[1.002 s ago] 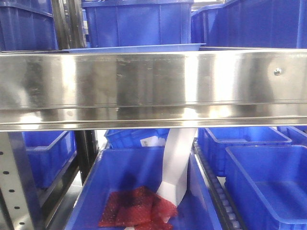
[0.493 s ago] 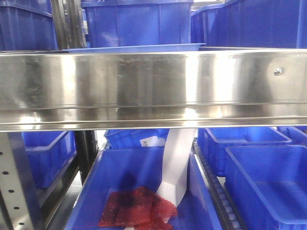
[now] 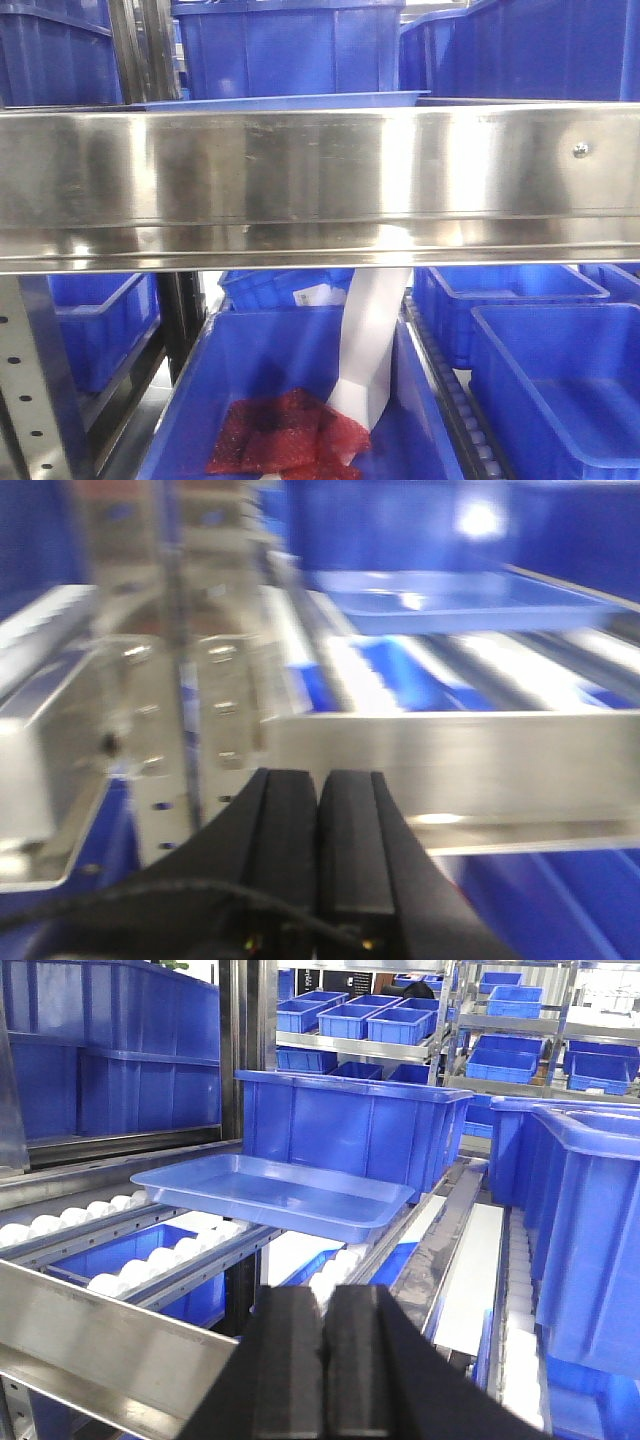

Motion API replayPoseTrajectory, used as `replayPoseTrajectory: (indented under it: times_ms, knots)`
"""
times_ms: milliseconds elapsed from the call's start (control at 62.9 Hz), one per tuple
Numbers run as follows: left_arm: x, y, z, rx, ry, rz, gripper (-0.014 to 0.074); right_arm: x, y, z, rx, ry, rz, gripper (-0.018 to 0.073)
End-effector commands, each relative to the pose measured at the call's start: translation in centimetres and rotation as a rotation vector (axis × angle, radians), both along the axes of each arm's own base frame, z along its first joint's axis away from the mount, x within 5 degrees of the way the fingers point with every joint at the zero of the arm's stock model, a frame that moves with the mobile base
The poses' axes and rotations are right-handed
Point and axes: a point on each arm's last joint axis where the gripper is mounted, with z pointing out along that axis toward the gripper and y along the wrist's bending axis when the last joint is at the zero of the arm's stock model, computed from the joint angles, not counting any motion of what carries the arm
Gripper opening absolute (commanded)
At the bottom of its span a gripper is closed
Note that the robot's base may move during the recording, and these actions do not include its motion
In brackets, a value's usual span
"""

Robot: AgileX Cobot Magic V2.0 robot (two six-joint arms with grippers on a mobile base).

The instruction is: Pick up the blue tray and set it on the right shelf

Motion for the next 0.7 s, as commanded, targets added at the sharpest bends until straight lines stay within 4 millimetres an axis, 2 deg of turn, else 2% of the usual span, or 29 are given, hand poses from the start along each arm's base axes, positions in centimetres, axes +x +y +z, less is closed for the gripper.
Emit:
replayPoseTrajectory:
  times_ms: [0,48,207,254,684]
  knots:
    - [0.6,0.2,-0.6,-0.037,-0.158,0.049,-0.0048,-0.2,0.0,1.6,0.02,-0.111,0.009,0.0055]
    - [1.1,0.3,-2.4,-0.04,-0.176,0.066,-0.0048,-0.2,0.0,1.6,0.02,-0.111,0.009,0.0055]
    - [2.1,0.6,-6.3,-0.054,-0.26,0.103,-0.0048,-0.2,0.0,1.6,0.02,-0.112,0.009,0.0055]
    - [2.1,0.5,-6.4,-0.046,-0.191,0.092,-0.0048,-0.2,0.0,1.6,0.02,-0.112,0.009,0.0055]
    - [2.2,0.4,-7.0,-0.042,-0.163,0.09,-0.0048,-0.2,0.0,1.6,0.02,-0.112,0.009,0.0055]
